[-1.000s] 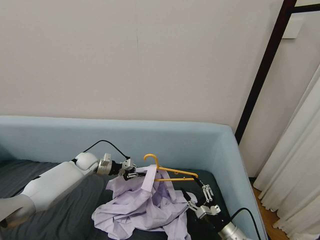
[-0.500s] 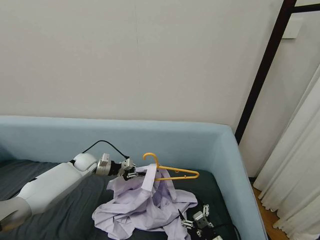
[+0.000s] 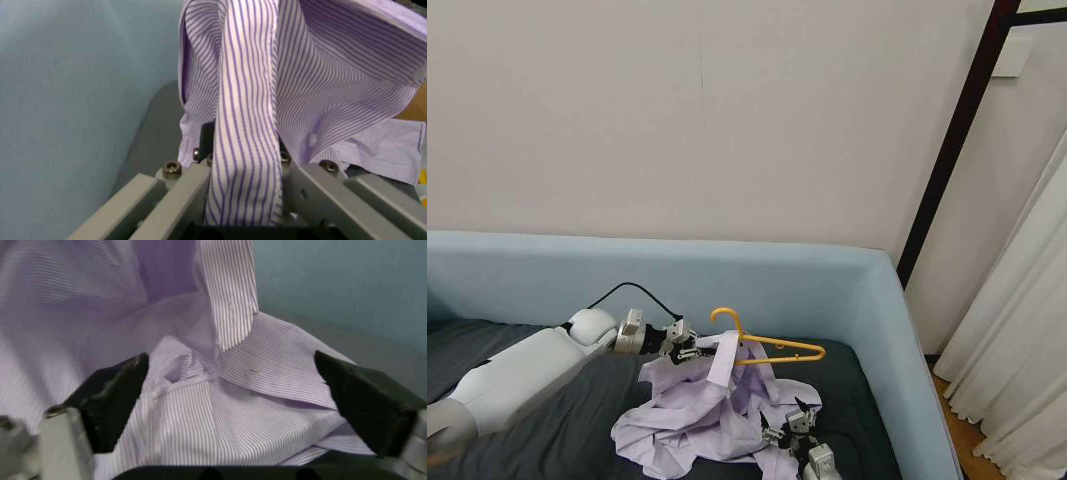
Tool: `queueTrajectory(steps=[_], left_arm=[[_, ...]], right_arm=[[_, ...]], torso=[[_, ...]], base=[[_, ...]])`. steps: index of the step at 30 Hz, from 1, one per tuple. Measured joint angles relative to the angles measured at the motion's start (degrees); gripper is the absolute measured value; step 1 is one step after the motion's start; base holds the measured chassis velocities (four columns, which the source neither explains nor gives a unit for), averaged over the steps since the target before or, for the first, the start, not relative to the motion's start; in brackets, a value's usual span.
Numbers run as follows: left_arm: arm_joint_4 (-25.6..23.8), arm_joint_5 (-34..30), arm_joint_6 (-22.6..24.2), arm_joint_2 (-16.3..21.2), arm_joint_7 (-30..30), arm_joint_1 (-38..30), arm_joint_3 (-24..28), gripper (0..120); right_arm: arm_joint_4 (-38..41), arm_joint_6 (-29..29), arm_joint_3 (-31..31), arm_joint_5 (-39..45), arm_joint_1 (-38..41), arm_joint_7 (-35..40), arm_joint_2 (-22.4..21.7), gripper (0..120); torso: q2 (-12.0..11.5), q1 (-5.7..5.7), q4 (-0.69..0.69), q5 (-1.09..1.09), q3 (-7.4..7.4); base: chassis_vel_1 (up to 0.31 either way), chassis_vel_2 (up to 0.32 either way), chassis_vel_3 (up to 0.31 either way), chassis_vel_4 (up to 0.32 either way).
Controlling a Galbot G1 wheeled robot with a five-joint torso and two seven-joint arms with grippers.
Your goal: Pick up the clothes from the sofa and hang them on the clothes hanger.
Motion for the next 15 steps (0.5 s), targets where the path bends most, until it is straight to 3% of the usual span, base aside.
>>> queueTrajectory(steps=[15], left_arm=[[0.25, -0.11, 0.8, -0.62, 0.32, -0.25, 0.3, 1]], right_arm=[[-6.41, -0.13, 1.94, 1.18, 2.13, -0.05, 5.11, 78]], torso=[[0.0, 0.0, 0.0, 0.0, 0.0]], base=[[0.0, 0.0, 0.0, 0.0]])
